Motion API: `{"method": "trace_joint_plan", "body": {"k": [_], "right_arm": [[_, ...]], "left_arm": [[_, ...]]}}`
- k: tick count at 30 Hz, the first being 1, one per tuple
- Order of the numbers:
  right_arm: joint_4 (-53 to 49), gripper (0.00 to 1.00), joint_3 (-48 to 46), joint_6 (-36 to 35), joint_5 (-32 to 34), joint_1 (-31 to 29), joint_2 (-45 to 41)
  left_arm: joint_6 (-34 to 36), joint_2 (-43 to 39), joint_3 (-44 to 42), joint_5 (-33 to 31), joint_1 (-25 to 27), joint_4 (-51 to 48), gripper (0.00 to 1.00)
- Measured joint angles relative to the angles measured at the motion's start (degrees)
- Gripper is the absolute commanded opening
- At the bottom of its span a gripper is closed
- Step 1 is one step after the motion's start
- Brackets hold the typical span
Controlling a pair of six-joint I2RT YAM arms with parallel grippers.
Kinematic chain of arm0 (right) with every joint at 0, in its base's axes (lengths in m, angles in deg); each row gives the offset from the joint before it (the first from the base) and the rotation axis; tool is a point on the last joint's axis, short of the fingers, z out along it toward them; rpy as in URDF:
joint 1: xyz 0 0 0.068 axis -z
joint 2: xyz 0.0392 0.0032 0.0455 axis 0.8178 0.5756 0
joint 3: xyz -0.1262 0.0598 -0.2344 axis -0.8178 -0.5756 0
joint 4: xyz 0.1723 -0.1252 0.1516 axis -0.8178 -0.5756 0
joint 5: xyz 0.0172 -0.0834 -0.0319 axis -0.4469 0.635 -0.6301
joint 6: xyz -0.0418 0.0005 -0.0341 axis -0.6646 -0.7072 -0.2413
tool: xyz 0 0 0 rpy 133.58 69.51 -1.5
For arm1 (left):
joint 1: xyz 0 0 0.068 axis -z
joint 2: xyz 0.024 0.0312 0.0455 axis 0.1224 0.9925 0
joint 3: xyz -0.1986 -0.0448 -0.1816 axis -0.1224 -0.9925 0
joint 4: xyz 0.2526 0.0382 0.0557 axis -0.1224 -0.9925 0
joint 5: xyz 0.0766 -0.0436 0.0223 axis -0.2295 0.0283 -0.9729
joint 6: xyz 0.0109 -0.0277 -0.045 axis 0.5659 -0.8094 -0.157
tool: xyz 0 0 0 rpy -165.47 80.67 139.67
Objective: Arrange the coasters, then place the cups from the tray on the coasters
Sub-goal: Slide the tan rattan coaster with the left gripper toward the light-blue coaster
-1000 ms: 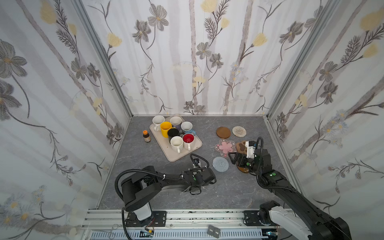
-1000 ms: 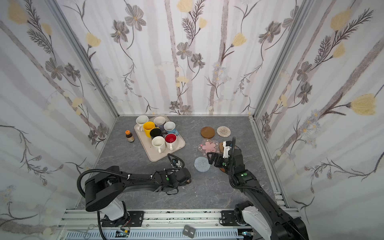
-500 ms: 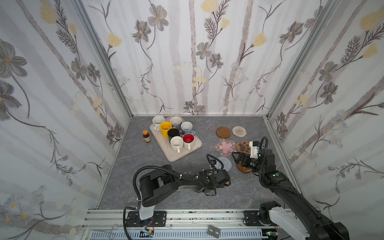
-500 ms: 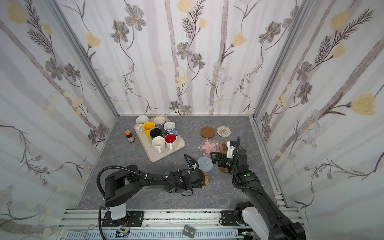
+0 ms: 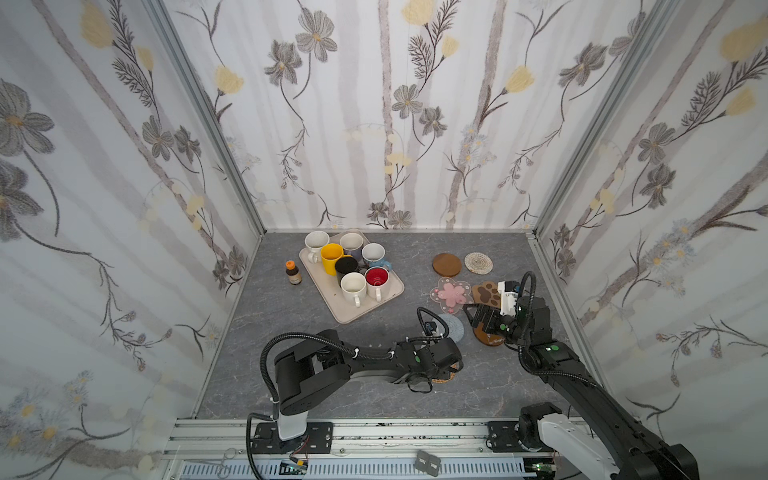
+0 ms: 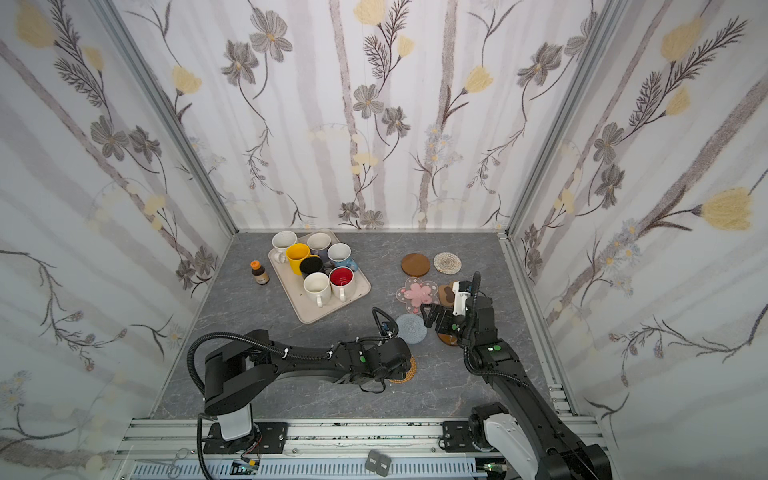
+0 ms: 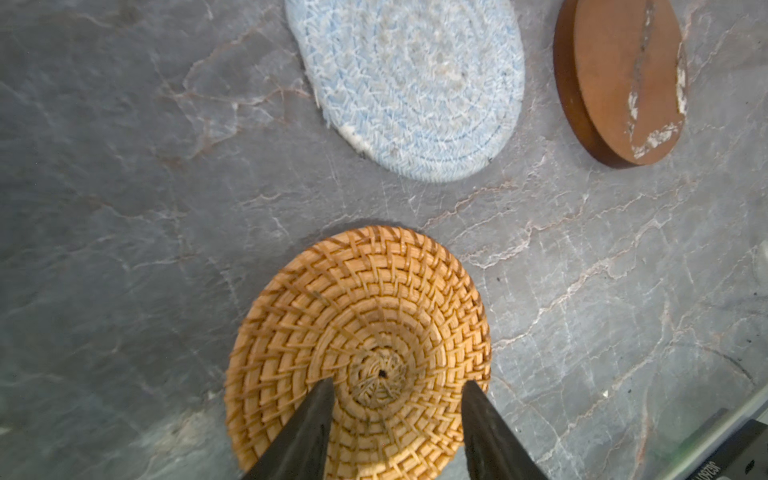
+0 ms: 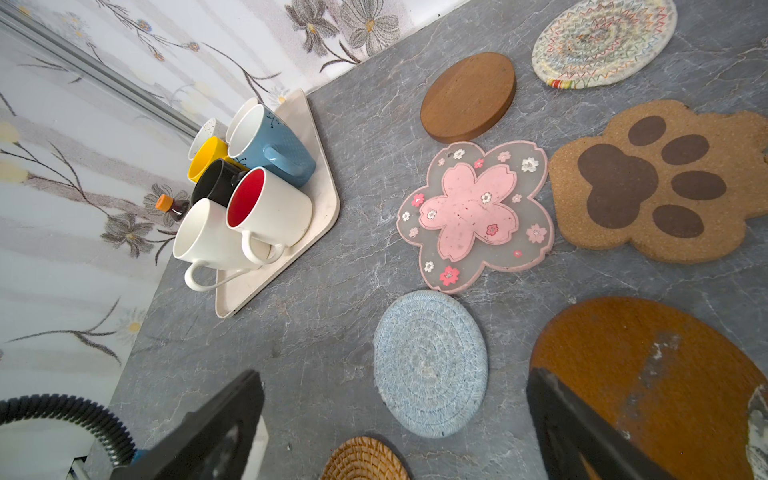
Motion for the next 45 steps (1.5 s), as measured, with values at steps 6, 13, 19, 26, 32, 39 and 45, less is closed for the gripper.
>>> {"method": "trace_joint_plan", "body": {"k": [6, 13, 19, 26, 32, 39, 45], "right_arm": [[-1.49, 1.0, 1.81, -0.52, 0.11, -0.02, -0.09], [-5.7, 0.98, 4.46, -1.62, 2.54, -0.33, -1.16], [-7.85, 0.97, 4.52, -2.01, 3.3, -0.33, -1.86], [-8.39, 0.97, 4.52, -1.97, 3.67, -0.44, -1.49], [-8.46, 0.98, 4.52, -1.97, 4.11, -0.44, -1.46], [-8.46, 0.99, 4.52, -1.99, 4.11, -0.44, -1.44], [-8.57, 0.98, 4.72, -2.01, 4.11, -0.44, -1.46]], "left_arm": [[2.21, -4.37, 2.73, -1.55, -1.14, -1.86, 0.56], [5.07, -10.78, 1.18, -2.12, -3.1, -1.81, 0.32], [8.52, -11.34, -3.39, 0.37, -2.27, -2.38, 0.24], [11.34, -6.58, -3.72, 1.95, -0.07, -2.58, 0.23], [12.85, -1.27, -0.33, 3.34, 0.63, -2.43, 0.22], [14.14, 2.6, 3.04, 4.5, 0.63, -2.38, 0.23], [14.49, 4.96, 5.79, 4.59, 0.63, -1.95, 0.23]]}}
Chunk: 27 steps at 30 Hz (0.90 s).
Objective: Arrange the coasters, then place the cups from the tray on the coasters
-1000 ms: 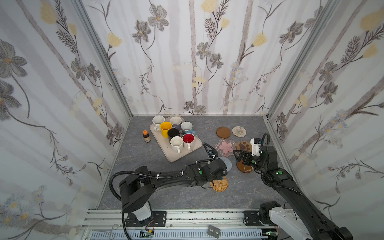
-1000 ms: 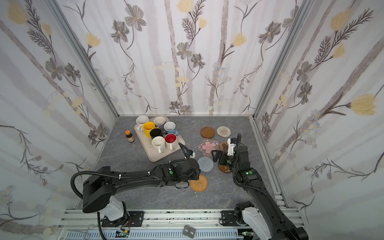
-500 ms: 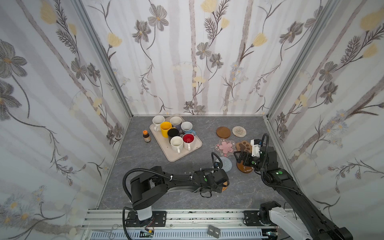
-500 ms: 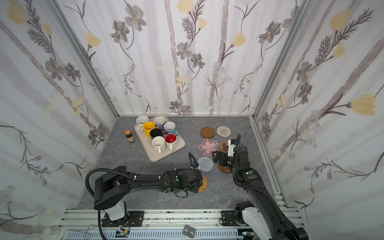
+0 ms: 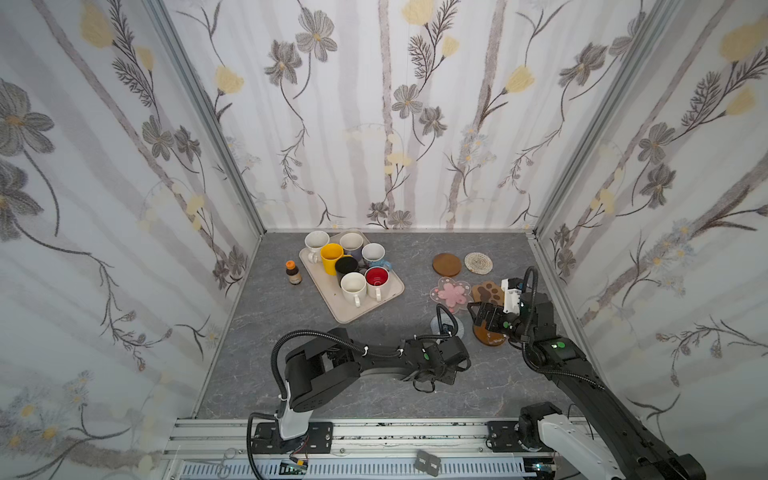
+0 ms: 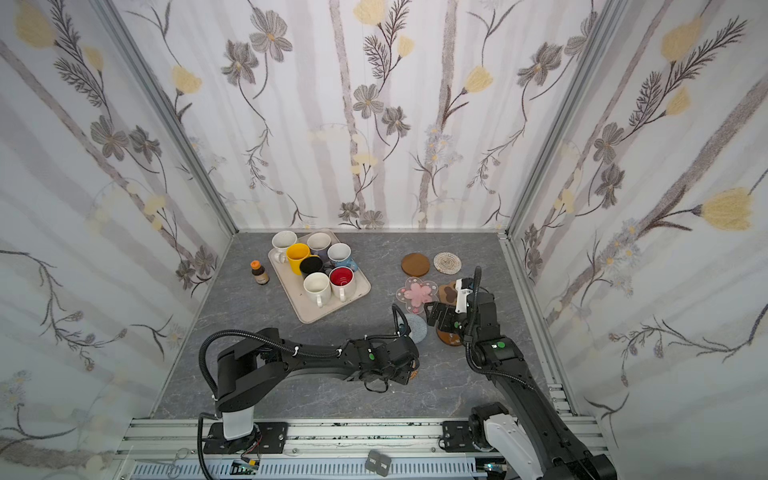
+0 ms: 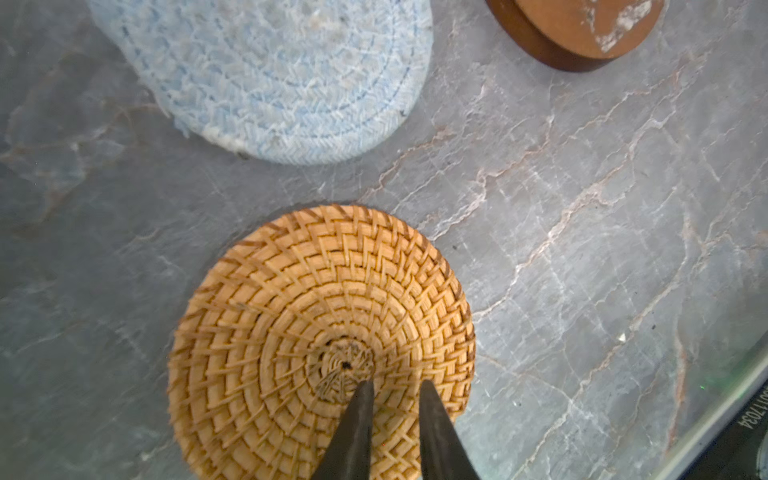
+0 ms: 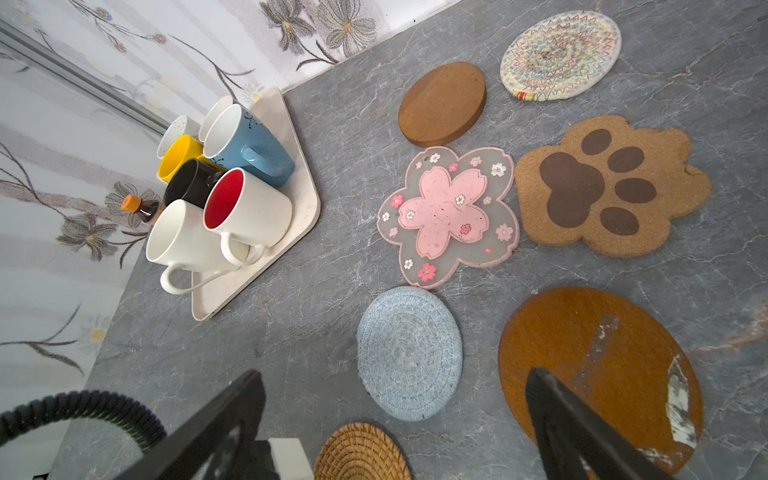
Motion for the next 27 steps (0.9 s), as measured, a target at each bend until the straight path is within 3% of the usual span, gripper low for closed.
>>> {"method": "trace_joint_plan", "body": {"k": [5, 12, 18, 24, 27], "right_arm": [[-0.37, 0.99, 0.37, -0.39, 0.0, 0.0, -0.61], [-2.45, 1.0, 0.7, -0.87, 0.44, 0.0, -2.01], [-5.03, 0.99, 3.91, -2.01, 3.45, -1.16, -2.95], [-8.57, 0.98, 7.48, -2.95, 8.59, -6.56, -2.75], [-9.88, 0.97, 9.01, -2.91, 10.99, -9.92, -1.6]], "left_arm": [[0.63, 1.57, 2.27, 0.13, 0.0, -0.02, 0.27], [1.09, -0.68, 4.74, -0.7, -0.66, -0.28, 0.52], [2.34, -8.0, 5.33, -3.54, -2.16, -0.09, 0.65], [3.21, -19.1, 0.31, -8.39, -2.4, 0.33, 1.0], [4.2, -26.29, -4.87, -11.85, -2.6, 0.2, 1.0]]}}
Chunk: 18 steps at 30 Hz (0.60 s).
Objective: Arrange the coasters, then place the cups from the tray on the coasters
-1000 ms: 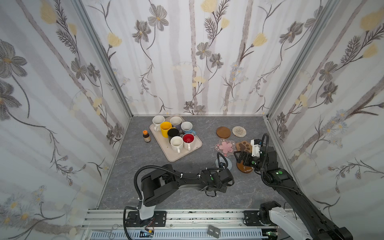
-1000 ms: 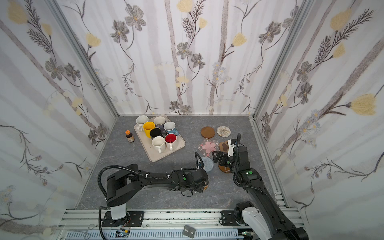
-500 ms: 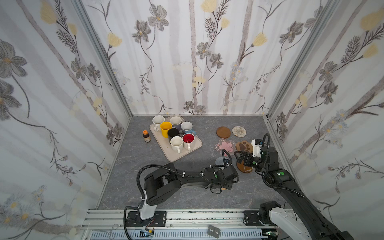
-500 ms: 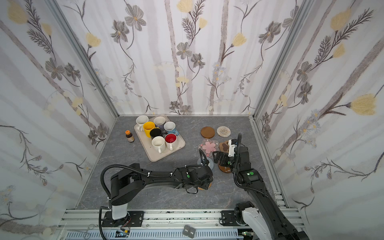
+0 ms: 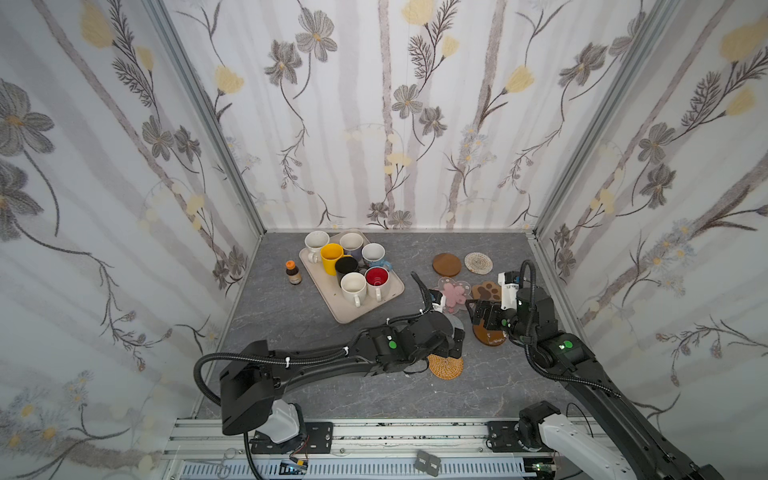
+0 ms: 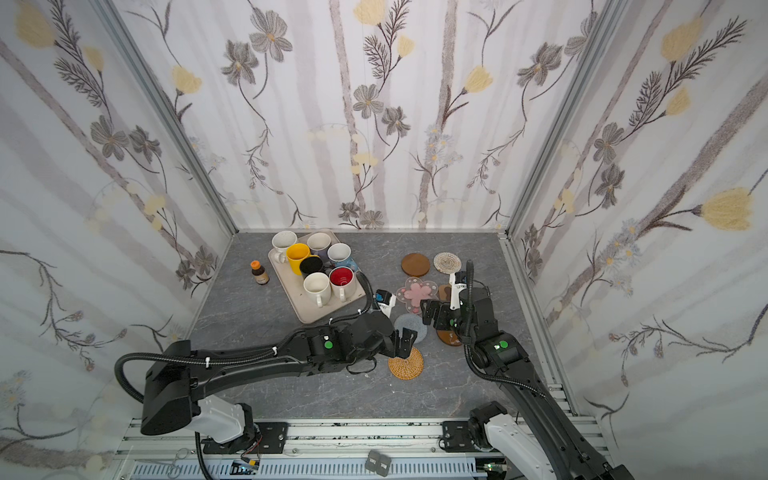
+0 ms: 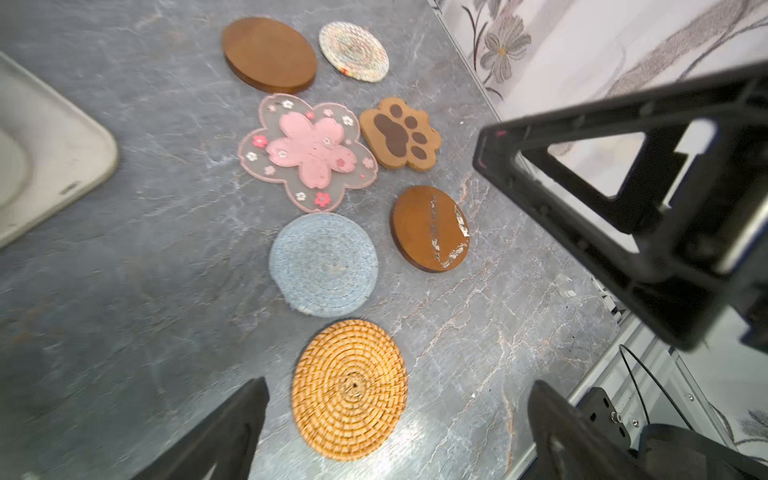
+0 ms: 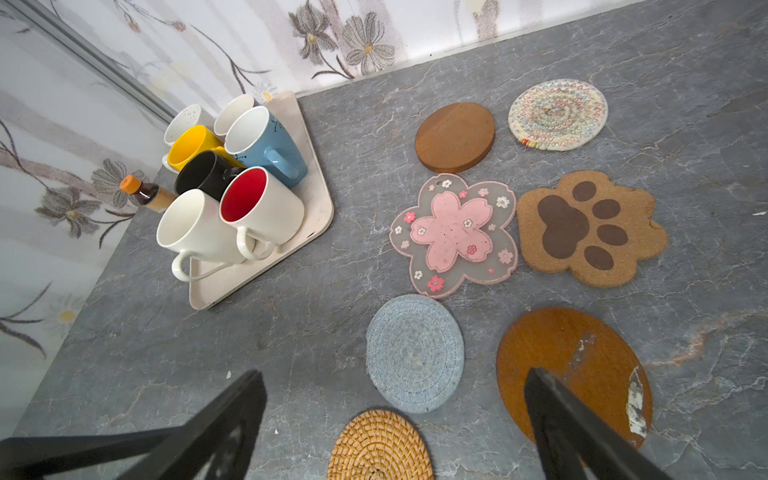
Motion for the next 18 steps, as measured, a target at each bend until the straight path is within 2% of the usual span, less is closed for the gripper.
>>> {"method": "trace_joint_plan", "body": {"k": [8, 12, 18], "right_arm": [[-0.57, 0.94, 4.13, 2.64, 5.16, -8.94, 6.16], [-0.22, 0.91, 7.52, 4.55, 7.19, -13.46, 12.28], [0.57, 0.9, 13.97, 6.69, 8.72, -18.67, 23.08]], "left_arm": [[-2.01, -18.91, -15.32, -6.54, -4.2, 0.07, 1.0], [-5.6, -23.34, -22.38, -9.2, -6.49, -0.44, 1.0], [-7.78, -28.09, -28.72, -9.68, -10.01, -0.59, 1.0]]}}
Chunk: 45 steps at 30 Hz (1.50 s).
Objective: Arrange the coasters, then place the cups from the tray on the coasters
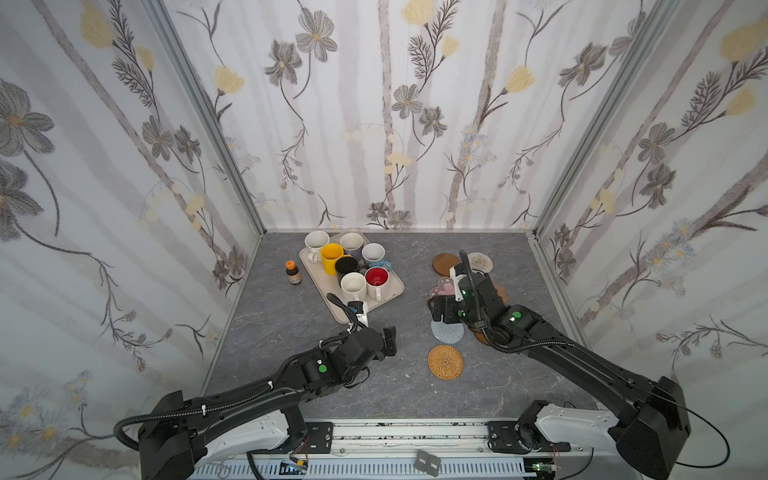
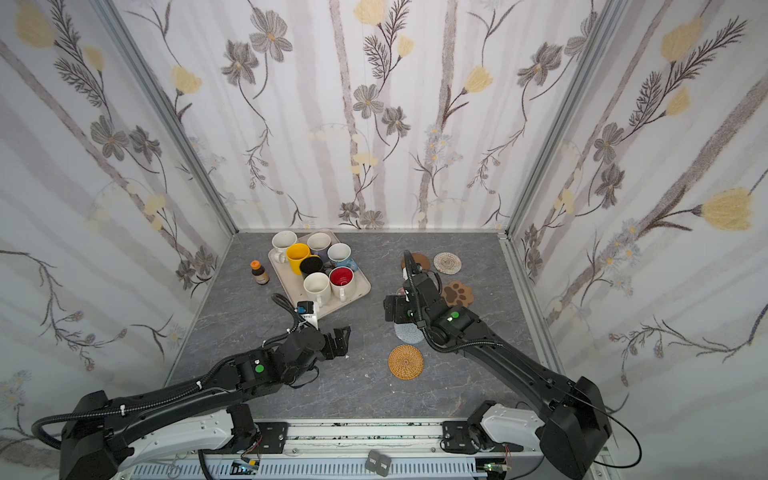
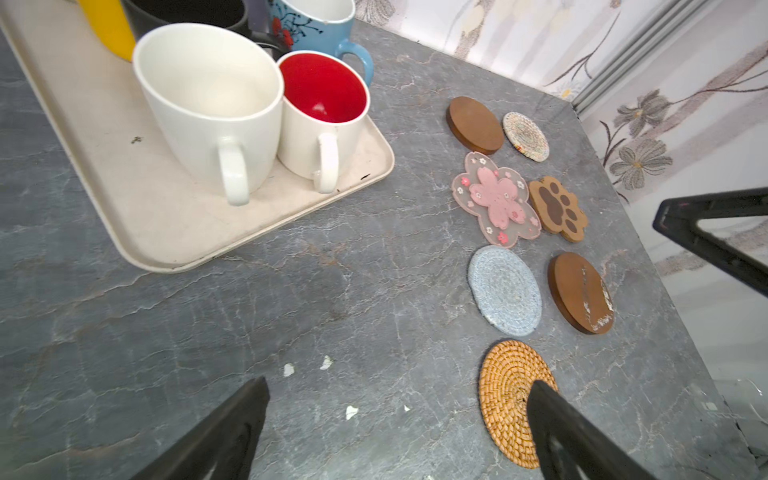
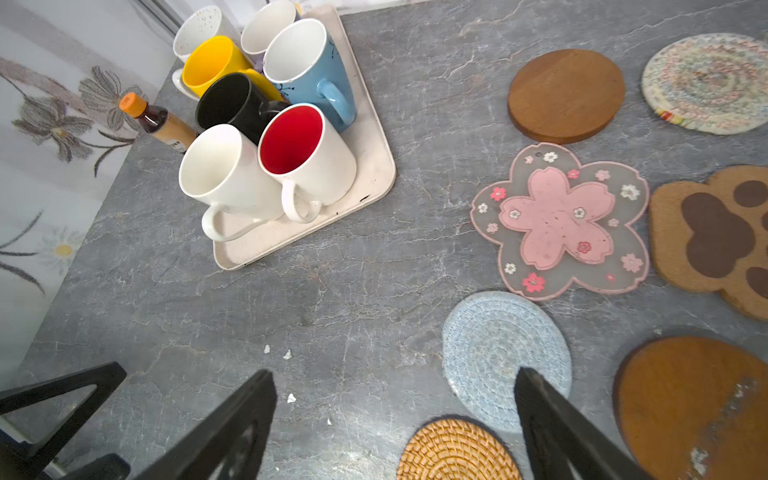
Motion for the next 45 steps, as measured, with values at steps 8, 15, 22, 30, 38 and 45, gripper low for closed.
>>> {"method": "trace_joint_plan", "body": {"k": [8, 15, 22, 30, 38, 45], "right_arm": [[2.43, 0.84, 9.09, 1.09, -0.74, -3.15, 14.1], [2.51, 0.75, 17.16, 1.46, -2.36, -3.72, 24.87], [2.58, 0.69, 23.34, 1.46, -4.09, -4.44, 32.46], [2.49, 0.59, 29.27, 1.42, -6.45, -4.61, 39.47], [1.66, 0.52, 36.02, 1.22, -7.69, -4.61, 46.07], [1.03, 0.51, 40.52, 1.03, -7.74, -4.57, 50.93]], "left_arm": [[-4.04, -5.46, -9.09, -0.39, -7.89, 0.33, 1.0], [-5.51, -7.45, -15.37, 0.98, -12.63, 2.91, 1.0], [-6.21, -4.68, -18.86, 4.11, -14.62, 7.41, 1.0], [-5.97, -1.49, -19.8, 6.19, -16.04, 11.13, 1.0], [-4.59, 0.22, -20.17, 8.52, -17.81, 13.64, 1.0], [-3.76, 0.79, -20.22, 9.79, -19.32, 15.08, 1.0]]}}
